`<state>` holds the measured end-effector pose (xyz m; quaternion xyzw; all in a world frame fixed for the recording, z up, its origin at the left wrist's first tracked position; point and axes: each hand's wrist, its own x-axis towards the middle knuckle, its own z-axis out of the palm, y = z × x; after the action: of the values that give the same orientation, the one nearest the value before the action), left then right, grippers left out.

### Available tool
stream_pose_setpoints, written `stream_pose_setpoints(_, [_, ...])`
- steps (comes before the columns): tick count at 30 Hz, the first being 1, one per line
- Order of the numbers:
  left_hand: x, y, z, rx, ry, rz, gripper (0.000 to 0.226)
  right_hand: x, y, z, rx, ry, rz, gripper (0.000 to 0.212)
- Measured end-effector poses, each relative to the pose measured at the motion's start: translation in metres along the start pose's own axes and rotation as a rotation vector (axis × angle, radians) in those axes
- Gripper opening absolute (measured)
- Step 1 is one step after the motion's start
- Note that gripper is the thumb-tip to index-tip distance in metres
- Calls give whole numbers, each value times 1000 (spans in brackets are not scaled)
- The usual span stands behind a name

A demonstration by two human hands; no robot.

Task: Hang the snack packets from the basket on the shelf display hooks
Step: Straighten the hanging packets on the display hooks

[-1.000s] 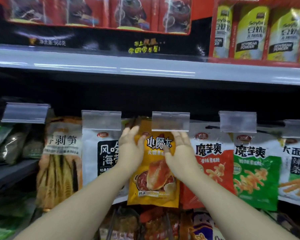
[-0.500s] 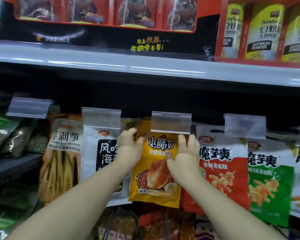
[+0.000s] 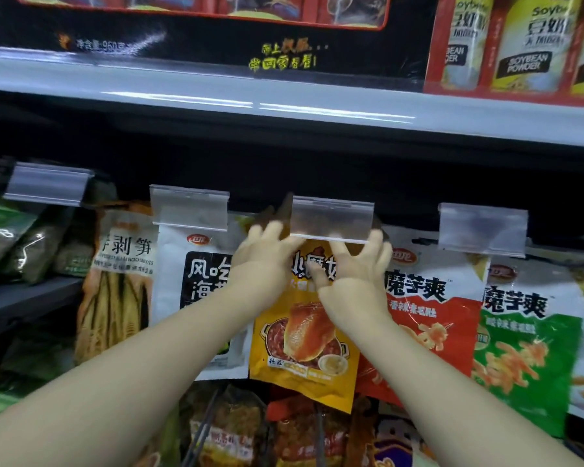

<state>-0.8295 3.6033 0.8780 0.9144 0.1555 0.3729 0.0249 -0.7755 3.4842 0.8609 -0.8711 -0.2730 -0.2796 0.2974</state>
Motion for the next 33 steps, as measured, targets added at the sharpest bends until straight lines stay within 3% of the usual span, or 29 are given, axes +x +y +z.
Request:
stream_pose_setpoints(10, [10,0,14,-22,-166,-22,38,20,1,6,-85,-79,95,33])
stream_pose_setpoints(16, [8,1,16,16,-160,-20,41,22,9,6,-122,-109,100,38])
stream_pose_setpoints(26, [2,1,13,124,-107,41,58,-26,42,15,-132,94,-84,71])
stream_pose_setpoints(33, [0,9,19,130,-45,45,61,-39,51,24,-160,221,-337,67])
